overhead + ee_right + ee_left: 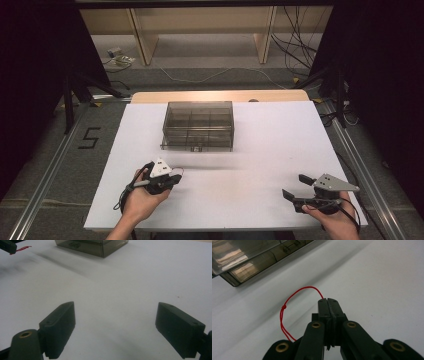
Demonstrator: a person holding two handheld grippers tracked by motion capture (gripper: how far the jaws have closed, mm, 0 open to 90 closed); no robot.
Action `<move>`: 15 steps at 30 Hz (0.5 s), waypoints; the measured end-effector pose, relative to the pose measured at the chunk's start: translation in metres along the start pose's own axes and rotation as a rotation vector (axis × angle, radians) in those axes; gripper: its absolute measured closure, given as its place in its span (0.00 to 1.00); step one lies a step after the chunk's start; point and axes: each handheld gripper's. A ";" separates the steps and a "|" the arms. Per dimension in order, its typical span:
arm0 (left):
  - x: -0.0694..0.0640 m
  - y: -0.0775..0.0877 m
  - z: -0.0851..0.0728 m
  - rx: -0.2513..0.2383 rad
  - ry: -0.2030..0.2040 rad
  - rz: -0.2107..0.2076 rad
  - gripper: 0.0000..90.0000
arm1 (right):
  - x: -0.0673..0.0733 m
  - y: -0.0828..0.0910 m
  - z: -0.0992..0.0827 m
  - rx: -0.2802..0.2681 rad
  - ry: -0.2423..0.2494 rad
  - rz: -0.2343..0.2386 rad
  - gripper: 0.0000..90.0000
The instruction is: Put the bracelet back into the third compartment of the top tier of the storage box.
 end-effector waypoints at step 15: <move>-0.006 0.006 0.007 -0.040 -0.010 -0.007 1.00 | 0.000 -0.001 0.000 0.004 -0.003 0.002 0.19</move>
Point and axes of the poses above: each handheld gripper's, and its own axes: y roughly backward along the jaws, z roughly out of its top, x roughly to its left, and after that the axes turned 14 degrees about y, right-handed
